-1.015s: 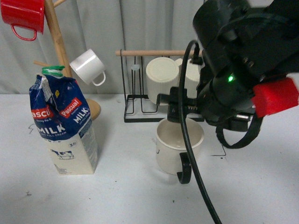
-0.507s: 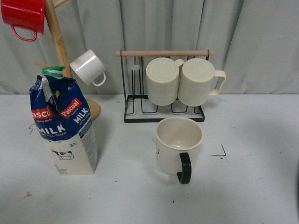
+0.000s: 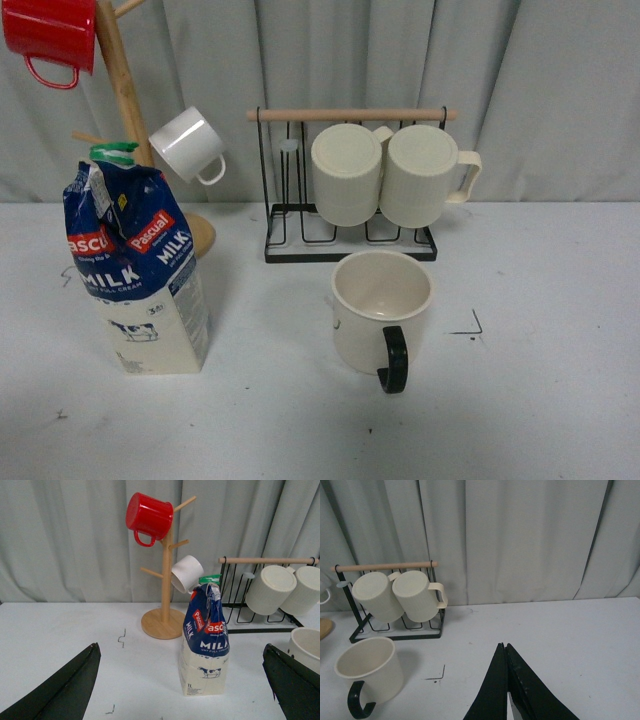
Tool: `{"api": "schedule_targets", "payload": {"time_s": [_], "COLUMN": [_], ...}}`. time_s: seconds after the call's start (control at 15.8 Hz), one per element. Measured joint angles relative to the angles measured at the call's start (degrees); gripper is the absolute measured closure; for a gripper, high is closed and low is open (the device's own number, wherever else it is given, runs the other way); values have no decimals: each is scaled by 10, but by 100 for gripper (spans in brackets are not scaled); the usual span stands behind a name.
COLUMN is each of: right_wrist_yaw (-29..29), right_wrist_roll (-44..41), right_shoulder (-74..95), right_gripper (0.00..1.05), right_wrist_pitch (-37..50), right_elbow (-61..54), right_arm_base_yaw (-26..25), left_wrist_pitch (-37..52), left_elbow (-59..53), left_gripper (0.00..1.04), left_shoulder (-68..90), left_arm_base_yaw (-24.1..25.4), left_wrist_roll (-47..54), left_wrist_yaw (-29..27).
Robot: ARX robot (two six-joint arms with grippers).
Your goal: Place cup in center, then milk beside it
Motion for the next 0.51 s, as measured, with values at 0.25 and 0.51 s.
{"api": "schedule_targets", "payload": {"time_s": [0.25, 0.51], "right_wrist_yaw": [0, 0], "right_wrist_roll": [0, 0], "right_shoulder": [-75, -129], "right_gripper": [103, 103], "right_wrist_pitch": [-74, -128], "right_elbow": [0, 0], "right_arm_base_yaw": [0, 0], "left_wrist_pitch": [0, 0], "left_elbow": [0, 0], "left_gripper": [7, 7], "left_shoulder": [0, 0], "left_arm_base_yaw": [0, 0], "left_wrist_roll": [0, 0], "left_wrist_yaw": [0, 0]}}
